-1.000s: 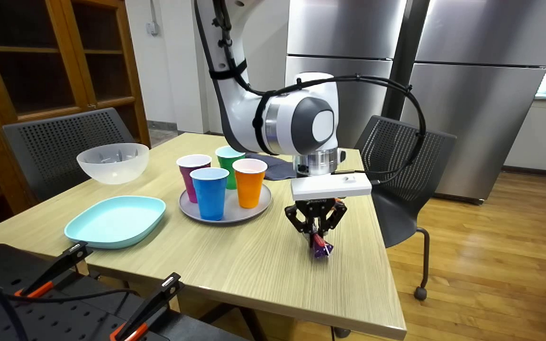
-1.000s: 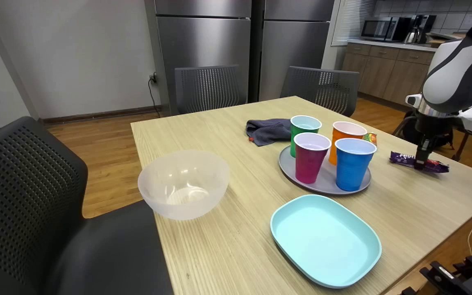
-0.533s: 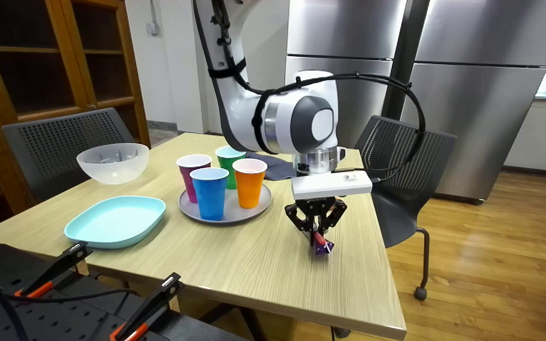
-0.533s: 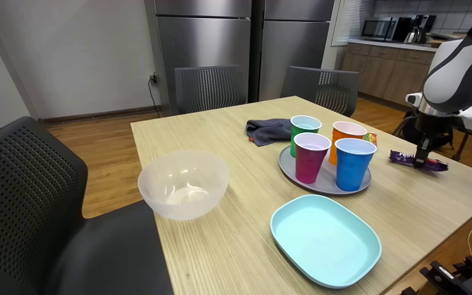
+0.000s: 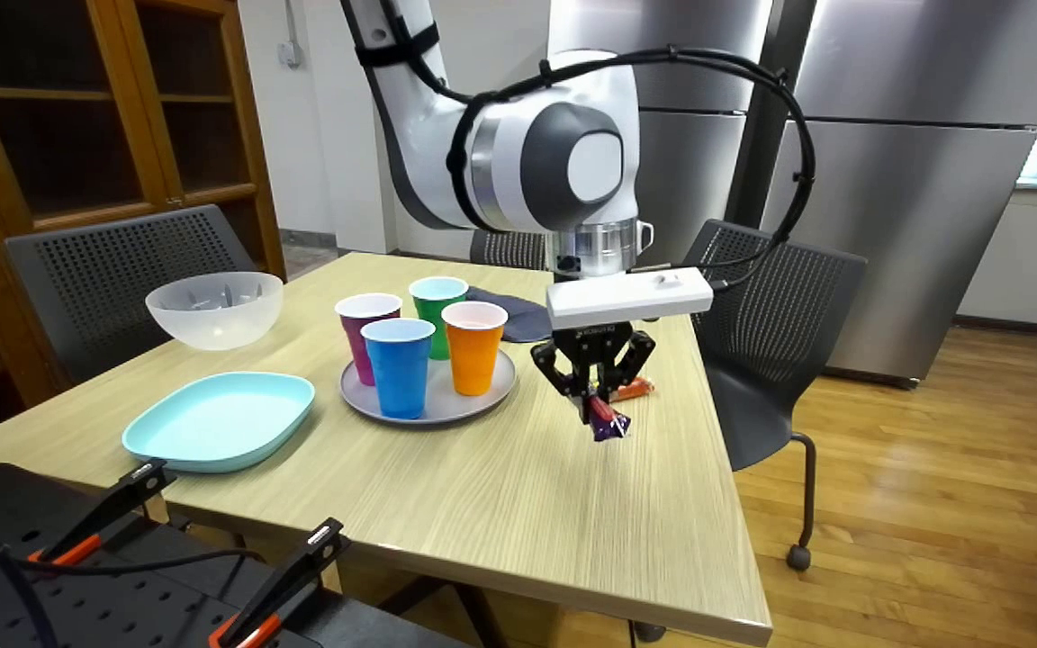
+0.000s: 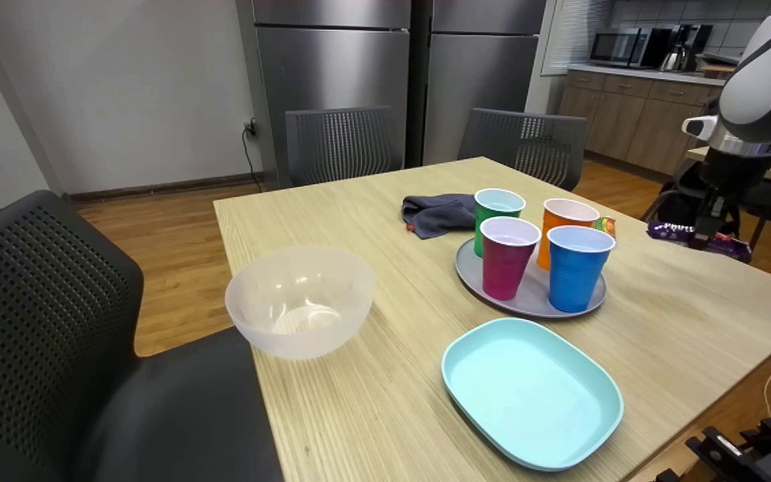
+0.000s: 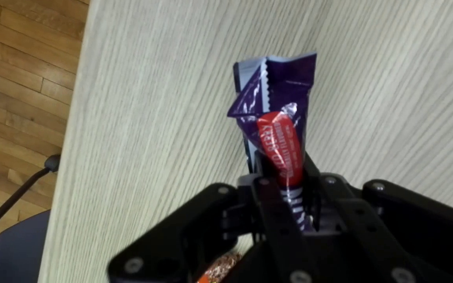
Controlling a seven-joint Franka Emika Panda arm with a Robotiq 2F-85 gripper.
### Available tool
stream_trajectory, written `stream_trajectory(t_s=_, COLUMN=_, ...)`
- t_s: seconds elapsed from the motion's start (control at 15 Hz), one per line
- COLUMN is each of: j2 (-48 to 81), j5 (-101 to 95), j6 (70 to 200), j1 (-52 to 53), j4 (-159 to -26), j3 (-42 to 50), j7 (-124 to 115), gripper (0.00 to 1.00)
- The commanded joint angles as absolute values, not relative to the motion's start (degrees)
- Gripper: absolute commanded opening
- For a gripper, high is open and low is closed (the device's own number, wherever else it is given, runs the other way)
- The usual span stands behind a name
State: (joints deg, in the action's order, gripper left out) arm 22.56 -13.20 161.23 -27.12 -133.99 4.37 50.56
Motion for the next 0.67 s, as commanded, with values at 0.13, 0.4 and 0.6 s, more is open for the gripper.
stream_trajectory(t_s=0.13, j2=10.35, j5=-2.97, j6=158.96, j1=-29.33, j4=-142.36, j3=1.57, j7=62.46, gripper=0.05)
stream_trajectory(t_s=0.4, j2=4.75, j5=3.28, j6=157.27, j1=-26.30, j4=-145.32, j3=3.77, j7=66.70, gripper=0.05)
stream_trajectory(t_s=0.6, j2=0.76, j5=5.43, j6=156.89, j1=-23.33, j4=-148.04, j3=5.45, j7=65.15, gripper=0.05)
